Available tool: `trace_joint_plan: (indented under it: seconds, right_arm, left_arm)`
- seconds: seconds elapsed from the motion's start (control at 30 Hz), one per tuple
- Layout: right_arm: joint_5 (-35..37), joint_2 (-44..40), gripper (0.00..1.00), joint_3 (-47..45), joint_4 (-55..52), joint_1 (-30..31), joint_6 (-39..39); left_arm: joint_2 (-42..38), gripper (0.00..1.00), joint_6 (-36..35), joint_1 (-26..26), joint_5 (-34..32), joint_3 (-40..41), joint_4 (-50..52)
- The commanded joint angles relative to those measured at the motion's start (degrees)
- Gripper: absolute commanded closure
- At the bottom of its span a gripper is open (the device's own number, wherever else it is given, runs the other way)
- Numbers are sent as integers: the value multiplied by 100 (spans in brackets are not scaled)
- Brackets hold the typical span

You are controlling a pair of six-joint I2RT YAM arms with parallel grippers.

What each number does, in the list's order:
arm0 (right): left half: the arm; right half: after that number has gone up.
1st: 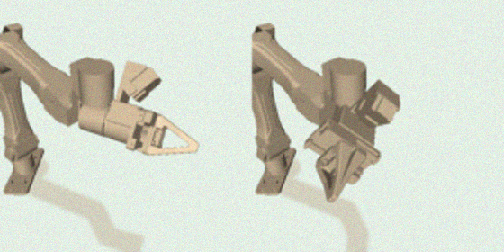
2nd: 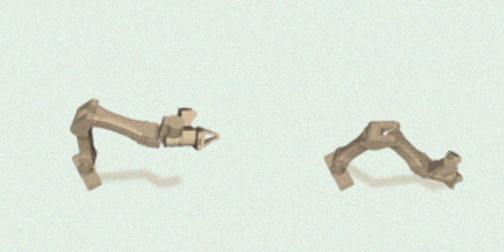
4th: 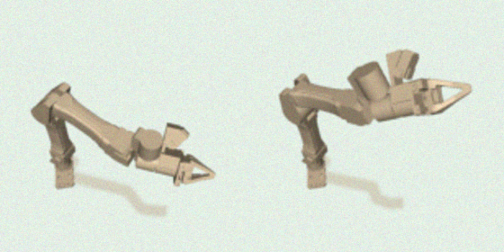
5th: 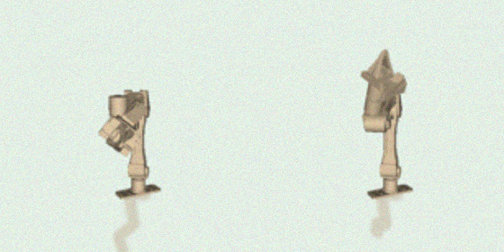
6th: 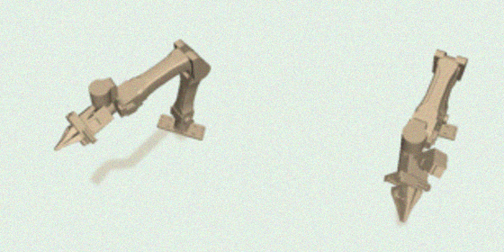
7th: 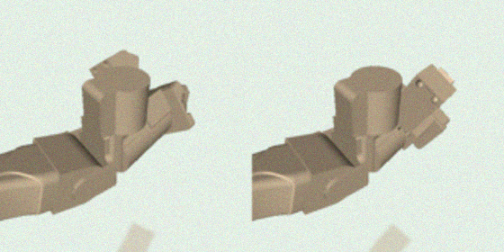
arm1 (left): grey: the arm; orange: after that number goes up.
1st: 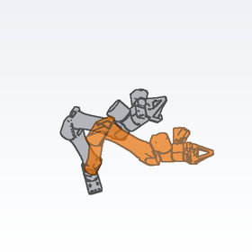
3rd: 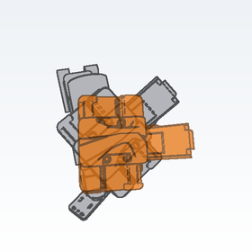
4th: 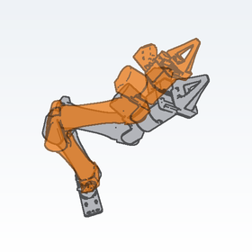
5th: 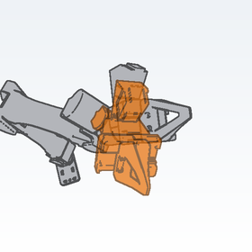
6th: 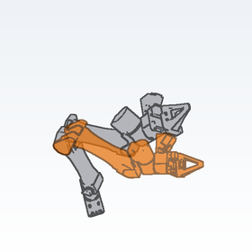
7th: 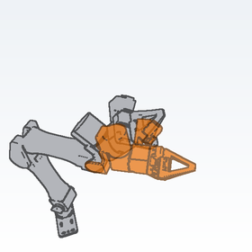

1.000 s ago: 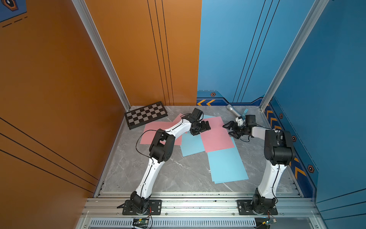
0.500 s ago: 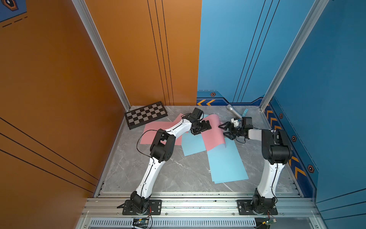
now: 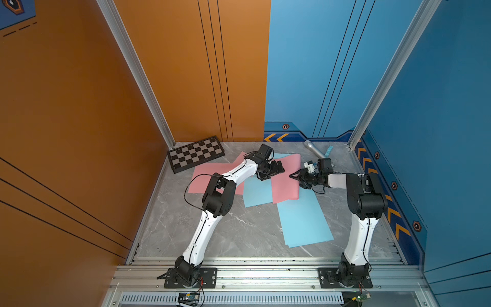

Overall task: Sort the scattered colored papers by color
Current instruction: Pick up the colored paper.

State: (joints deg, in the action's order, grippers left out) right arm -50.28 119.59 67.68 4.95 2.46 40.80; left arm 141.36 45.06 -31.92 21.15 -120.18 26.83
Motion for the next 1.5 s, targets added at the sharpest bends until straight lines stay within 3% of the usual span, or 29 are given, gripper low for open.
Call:
trace_joint_plan:
  seconds: [0.0, 0.27, 0.43, 0.53, 0.63, 0.7, 0.93, 1.13, 1.3, 1.47]
  right_arm:
    - [74, -34, 54, -115, -198, 35, 41]
    - [-102, -840, 69, -269, 419, 4, 382]
    - [89, -1391, 73, -112, -242, 0, -321]
    - [159, -1775, 73, -101, -578, 9, -791]
    - [162, -2150, 73, -188, -609, 9, -1029]
    - [26, -2374, 73, -316, -334, 11, -972]
    - [-799, -3131, 74, -901, 1683, -25, 57]
    - [-1183, -3506, 74, -1260, 3132, -212, 1066]
    - [-1183, -3450, 75, -1484, 3895, -535, 1702]
    - [-1259, -3025, 76, -1617, 5512, -657, 2932]
  left_arm:
    - [169, 5, 38, 8, 190, -150, 152]
    - [-244, 5, -3, 179, 379, -426, 161]
    - [-583, 4, -15, 248, 611, -318, -100]
    - [-797, 3, 261, 320, 1006, 199, -965]
    - [-1044, 3, 1076, 453, 1602, 1198, -3074]
    - [-1124, 3, 1124, 473, 1788, 1400, -3513]
    - [-1248, 1, 1179, 471, 2238, 1567, -4446]
    - [-972, 1, 2365, 494, 2868, 1533, -6496]
    - [-615, 0, 3886, 583, 2872, 1551, -8634]
    - [-407, 2, 4108, 480, 3006, 1332, -8695]
